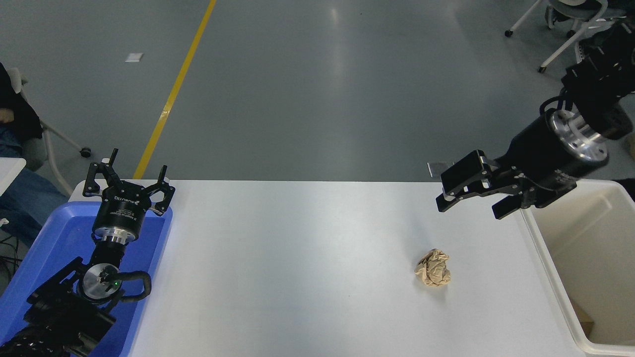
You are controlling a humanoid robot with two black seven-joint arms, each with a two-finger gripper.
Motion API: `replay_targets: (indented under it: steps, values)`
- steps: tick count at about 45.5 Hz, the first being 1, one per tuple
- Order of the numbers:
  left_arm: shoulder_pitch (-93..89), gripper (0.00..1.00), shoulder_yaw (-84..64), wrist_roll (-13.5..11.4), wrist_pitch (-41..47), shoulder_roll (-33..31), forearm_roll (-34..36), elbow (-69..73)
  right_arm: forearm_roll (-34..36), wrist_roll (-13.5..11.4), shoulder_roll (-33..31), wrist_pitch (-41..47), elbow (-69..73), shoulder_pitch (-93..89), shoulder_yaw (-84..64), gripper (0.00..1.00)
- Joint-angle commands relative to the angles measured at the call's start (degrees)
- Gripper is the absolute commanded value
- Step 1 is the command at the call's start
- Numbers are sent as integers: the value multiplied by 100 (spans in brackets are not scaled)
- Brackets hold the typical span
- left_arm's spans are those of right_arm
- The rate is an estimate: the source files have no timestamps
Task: Pick up paper ball place in dustbin
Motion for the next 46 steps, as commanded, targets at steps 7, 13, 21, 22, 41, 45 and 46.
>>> replay_targets:
  steps: [7, 13, 21, 22, 41, 45, 46]
  values:
    - [1, 100, -27, 17, 9, 0, 0, 0, 46, -28, 183, 29, 1, -37, -38, 100]
    - [1, 100, -18, 8, 9, 0, 0, 0, -42, -27, 464, 29, -166, -503, -21, 100]
    - [1, 100, -10, 8, 9, 0, 0, 0, -42, -19, 1131, -866, -903, -1522, 128, 100]
    - [1, 100, -18, 8, 9, 0, 0, 0, -42, -27, 1219, -945, -1035, -1671, 181, 100]
    - [1, 100, -10, 8, 9, 0, 0, 0, -885, -10, 2011, -1675, -3681, -4870, 744, 100]
    - [1, 100, -10, 0, 9, 0, 0, 0, -1324, -10, 2029, -1895, -4094, -5442, 788, 100]
    - [1, 100, -10, 8, 9, 0, 0, 0, -1386, -10, 2029, -1948, -4182, -5565, 797, 100]
